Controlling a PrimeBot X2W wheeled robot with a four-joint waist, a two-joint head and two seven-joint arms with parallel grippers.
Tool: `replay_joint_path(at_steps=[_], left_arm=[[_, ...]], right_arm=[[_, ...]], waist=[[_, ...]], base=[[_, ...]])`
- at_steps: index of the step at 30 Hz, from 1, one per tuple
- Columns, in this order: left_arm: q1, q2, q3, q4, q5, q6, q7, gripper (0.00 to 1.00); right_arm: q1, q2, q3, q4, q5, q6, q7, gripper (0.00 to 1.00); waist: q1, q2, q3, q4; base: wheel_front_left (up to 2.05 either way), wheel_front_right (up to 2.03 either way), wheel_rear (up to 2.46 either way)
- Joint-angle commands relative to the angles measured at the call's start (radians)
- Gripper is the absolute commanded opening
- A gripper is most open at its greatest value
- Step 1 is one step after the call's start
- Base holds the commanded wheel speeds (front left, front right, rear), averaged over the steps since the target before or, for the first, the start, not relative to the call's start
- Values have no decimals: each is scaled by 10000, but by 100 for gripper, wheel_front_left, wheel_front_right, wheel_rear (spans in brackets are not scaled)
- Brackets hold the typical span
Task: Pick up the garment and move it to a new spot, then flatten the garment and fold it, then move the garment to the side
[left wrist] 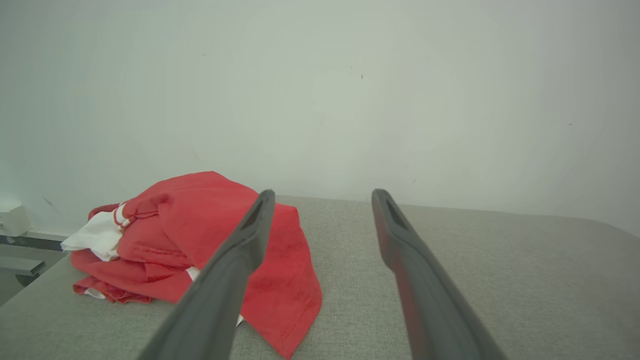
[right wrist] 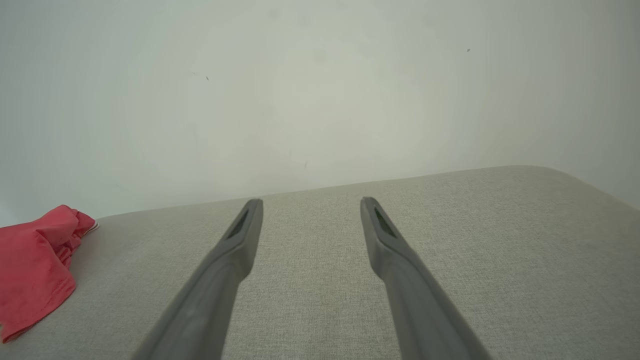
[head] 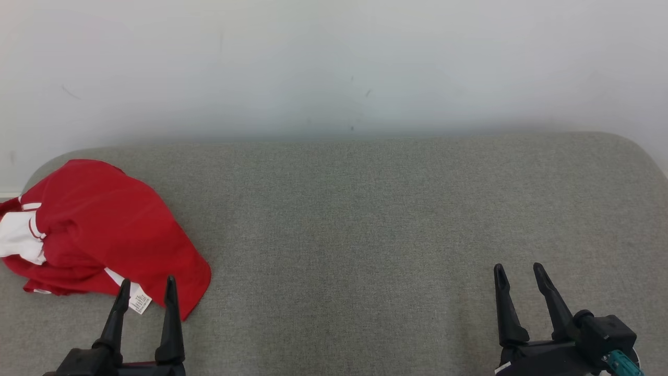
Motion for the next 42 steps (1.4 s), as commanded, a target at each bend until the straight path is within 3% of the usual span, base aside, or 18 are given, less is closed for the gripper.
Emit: replay_joint_path(at_steps=[1, 16, 32, 38, 42], left_arm=[[94, -3, 26, -36, 211, -67, -81, 100], [176, 75, -1, 322, 839, -229, -329, 100], [71, 190, -4, 565, 616, -273, -342, 100], [-15, 196, 46, 755, 694, -174, -342, 100], [-23, 214, 166, 905, 795, 0, -342, 100]], right_arm=[[31, -29, -35, -55, -199, -18, -60, 100], [170, -30, -68, -144, -892, -20, 44, 100], [238, -30, -60, -154, -825, -21, 149, 100], [326, -27, -45, -83, -736, -21, 132, 100], [386, -27, 5, 40, -633, -21, 74, 100]], waist=[[0, 0, -3, -1], [0, 0, -40, 3], [0, 0, -144, 122], [0, 0, -139, 502], [0, 0, -154, 1101]], base=[[0, 0, 0], [0, 0, 0], [0, 0, 0], [0, 0, 0], [0, 0, 0]])
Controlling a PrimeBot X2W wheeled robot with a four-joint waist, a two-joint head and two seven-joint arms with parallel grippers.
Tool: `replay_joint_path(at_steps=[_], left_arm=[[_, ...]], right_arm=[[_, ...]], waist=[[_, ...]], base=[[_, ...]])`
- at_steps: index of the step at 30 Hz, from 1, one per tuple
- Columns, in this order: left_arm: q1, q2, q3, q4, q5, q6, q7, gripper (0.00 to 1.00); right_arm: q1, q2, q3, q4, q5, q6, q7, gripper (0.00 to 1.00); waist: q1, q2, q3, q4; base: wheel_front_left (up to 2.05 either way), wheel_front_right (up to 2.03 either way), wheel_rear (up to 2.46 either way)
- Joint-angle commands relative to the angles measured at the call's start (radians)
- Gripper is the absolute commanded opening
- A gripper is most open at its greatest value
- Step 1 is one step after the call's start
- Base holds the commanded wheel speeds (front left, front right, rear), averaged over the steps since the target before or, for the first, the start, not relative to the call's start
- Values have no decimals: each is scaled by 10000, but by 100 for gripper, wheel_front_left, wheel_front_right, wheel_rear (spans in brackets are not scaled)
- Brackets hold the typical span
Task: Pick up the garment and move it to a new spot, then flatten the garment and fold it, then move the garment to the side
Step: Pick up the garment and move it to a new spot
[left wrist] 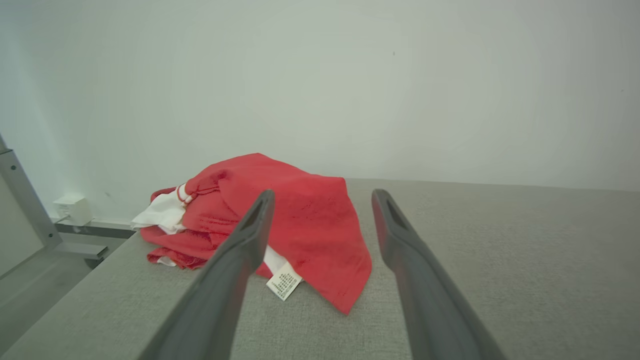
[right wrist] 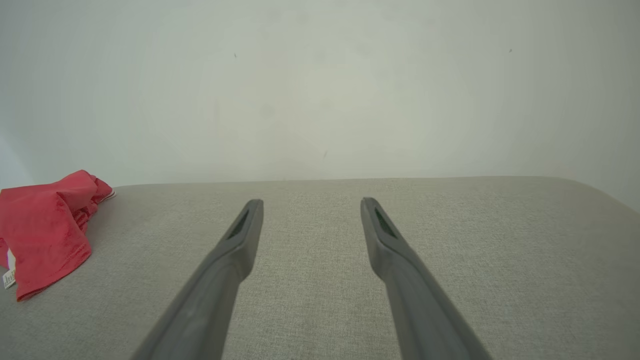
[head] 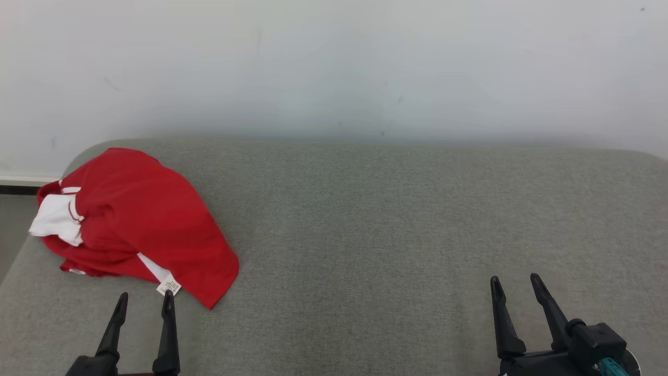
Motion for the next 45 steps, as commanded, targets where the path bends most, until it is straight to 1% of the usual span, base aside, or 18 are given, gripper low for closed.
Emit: replay_joint_path(at_steps=[1, 14, 15, 22, 27, 31, 37, 42, 45], left_arm=[[-11, 38, 61, 56, 88, 82, -35, 100], [48, 108, 236, 209, 142, 312, -35, 100], [48, 108, 236, 209, 142, 312, -35, 100], [22, 150, 297, 190, 140, 408, -35, 100], [105, 181, 411, 222, 79, 491, -35, 100], [199, 221, 513, 222, 39, 511, -35, 100], [220, 128, 605, 62, 37, 641, -35, 100], [192, 151, 652, 90, 57, 680, -35, 100], [-8, 254, 680, 100, 41, 625, -35, 100]], right_arm=[[124, -21, 6, 80, 100, -21, -53, 100], [91, -23, 160, 374, 243, -21, -208, 100], [91, -23, 160, 374, 243, -21, -208, 100], [57, -21, 240, 453, 300, -21, -265, 100], [22, -23, 307, 499, 321, -21, -281, 100], [-5, -21, 357, 539, 275, -21, -263, 100], [-223, -23, 438, 563, 182, -21, -191, 100], [-148, -23, 452, 581, 210, -21, -206, 100], [-256, -23, 492, 523, 151, -21, -166, 100]], waist=[[0, 0, -15, 505], [0, 0, -40, 2479], [0, 0, -40, 2479], [0, 0, -35, 3395], [0, 0, -56, 3872], [0, 0, -26, 4105], [0, 0, 89, 4156], [0, 0, 74, 4117], [0, 0, 217, 3871]], base=[[0, 0, 0], [0, 0, 0], [0, 0, 0], [0, 0, 0], [0, 0, 0], [0, 0, 0], [0, 0, 0], [0, 0, 0], [0, 0, 0]])
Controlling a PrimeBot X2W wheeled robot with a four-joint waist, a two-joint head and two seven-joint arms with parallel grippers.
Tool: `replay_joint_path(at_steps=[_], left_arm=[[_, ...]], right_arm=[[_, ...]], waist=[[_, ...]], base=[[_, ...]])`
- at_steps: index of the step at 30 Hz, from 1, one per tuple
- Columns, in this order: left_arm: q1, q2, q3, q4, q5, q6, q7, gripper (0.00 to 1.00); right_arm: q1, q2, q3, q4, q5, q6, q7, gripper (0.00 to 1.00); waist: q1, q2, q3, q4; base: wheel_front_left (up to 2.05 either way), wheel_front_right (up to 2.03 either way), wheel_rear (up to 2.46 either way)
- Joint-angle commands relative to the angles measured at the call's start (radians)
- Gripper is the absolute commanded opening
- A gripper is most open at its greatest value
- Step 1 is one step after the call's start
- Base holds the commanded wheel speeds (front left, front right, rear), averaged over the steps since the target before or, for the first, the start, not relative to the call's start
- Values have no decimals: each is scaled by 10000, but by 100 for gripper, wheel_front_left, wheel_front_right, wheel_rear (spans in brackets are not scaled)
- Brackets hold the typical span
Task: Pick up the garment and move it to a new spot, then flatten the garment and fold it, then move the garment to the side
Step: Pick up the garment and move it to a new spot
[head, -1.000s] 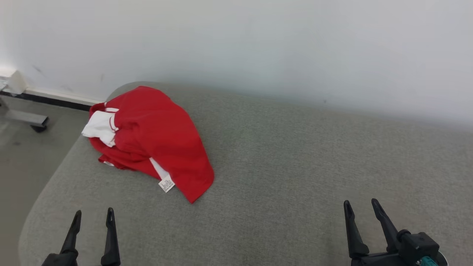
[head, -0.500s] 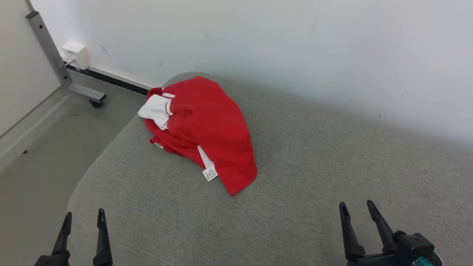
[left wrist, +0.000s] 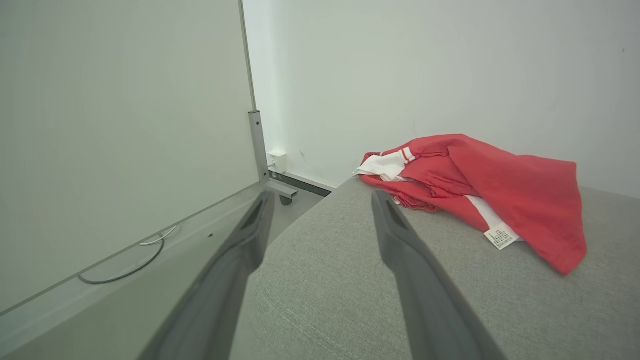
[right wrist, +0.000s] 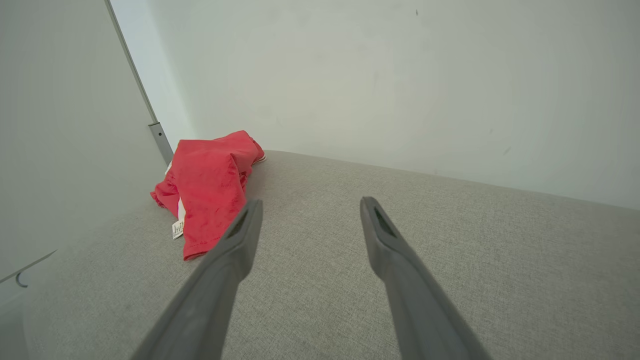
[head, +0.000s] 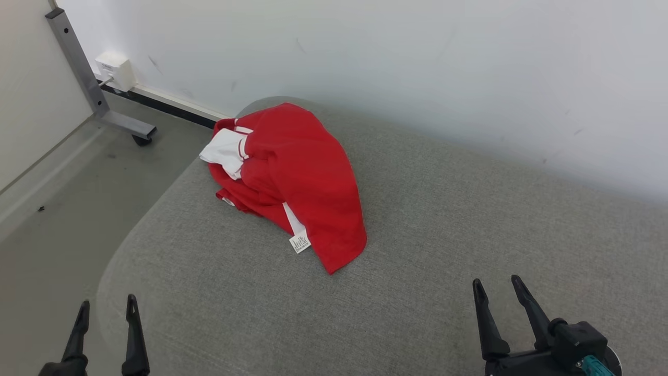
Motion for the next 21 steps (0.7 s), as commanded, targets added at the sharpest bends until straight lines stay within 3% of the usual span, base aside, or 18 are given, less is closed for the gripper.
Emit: replay_joint_path(at_steps=[1, 14, 21], left_arm=[[-244, 82, 21, -4, 7, -31, -35, 100], [-3587, 1039, 246, 301, -695, -452, 312, 100], [-5930, 1940, 324, 1147, -1183, -683, 821, 100]], right_arm=[[-93, -28, -15, -63, -89, -21, 45, 100], [-827, -25, -643, -567, -785, -21, 266, 100], [-1344, -25, -1013, -922, -1038, -21, 245, 100]], waist=[[-2, 0, 204, -273], [-2, 0, 1880, -2003], [-2, 0, 3039, -3219]], base=[[0, 0, 0], [0, 0, 0], [0, 0, 0]])
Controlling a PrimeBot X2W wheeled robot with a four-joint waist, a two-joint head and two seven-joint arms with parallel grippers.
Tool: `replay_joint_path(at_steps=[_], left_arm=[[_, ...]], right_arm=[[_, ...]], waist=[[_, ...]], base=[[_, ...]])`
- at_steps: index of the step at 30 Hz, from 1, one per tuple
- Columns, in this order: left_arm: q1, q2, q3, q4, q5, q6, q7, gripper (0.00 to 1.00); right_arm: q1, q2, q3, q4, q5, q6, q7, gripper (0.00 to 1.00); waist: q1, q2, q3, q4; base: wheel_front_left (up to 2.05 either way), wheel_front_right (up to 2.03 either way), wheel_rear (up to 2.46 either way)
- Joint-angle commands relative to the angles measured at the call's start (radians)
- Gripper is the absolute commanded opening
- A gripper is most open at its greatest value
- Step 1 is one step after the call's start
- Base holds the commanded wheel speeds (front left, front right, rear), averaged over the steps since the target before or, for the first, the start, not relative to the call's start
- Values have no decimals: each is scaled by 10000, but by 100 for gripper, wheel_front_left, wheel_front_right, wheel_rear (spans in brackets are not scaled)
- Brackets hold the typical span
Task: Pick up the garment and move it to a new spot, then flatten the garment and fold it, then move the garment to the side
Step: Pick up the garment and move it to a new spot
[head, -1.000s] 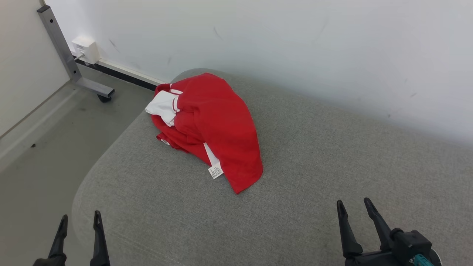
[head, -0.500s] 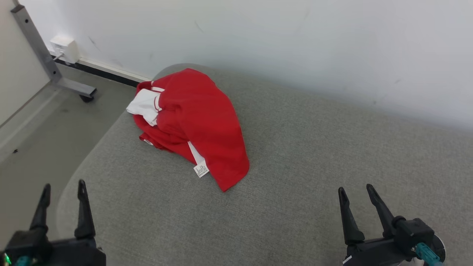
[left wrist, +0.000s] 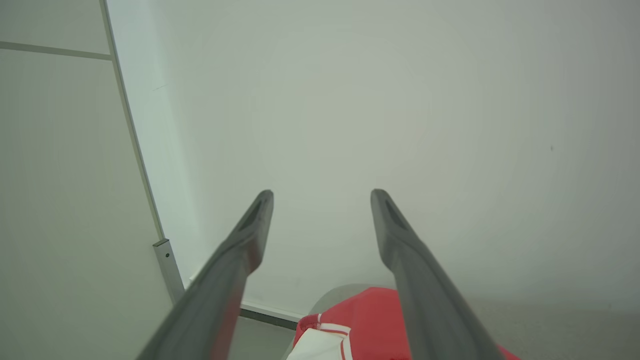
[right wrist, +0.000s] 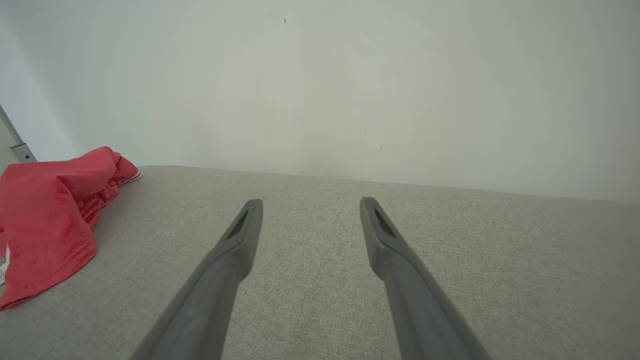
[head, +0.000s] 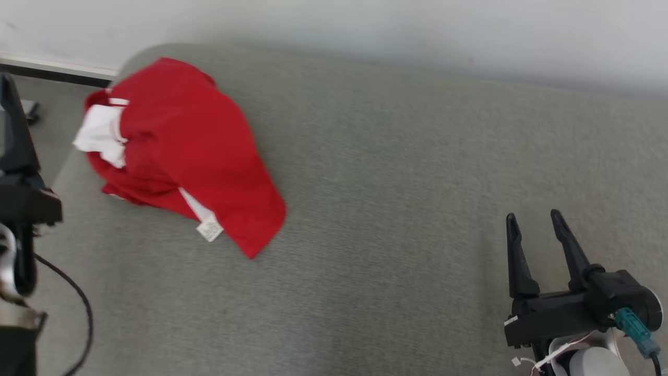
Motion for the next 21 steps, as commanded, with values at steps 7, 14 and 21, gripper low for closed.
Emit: replay_joint_path(at_steps=[7, 14, 21], left_arm=[[-1523, 859, -186, 1439, -332, -148, 851, 100], [-2019, 1364, -753, 3125, -785, -245, 2090, 100], [-1911, 1462, -1408, 4119, -1610, -225, 3461, 100]], right_arm=[[-325, -18, -204, -142, -47, -21, -128, 100], [-474, -20, -209, -104, -38, -21, -170, 100], [-507, -18, -163, -51, -46, -21, -200, 100]], waist=[[-2, -3, 1672, -1982], [-2, -3, 1714, -2251], [-2, -3, 1673, -2374]], base=[[0, 0, 0], [0, 0, 0], [0, 0, 0]])
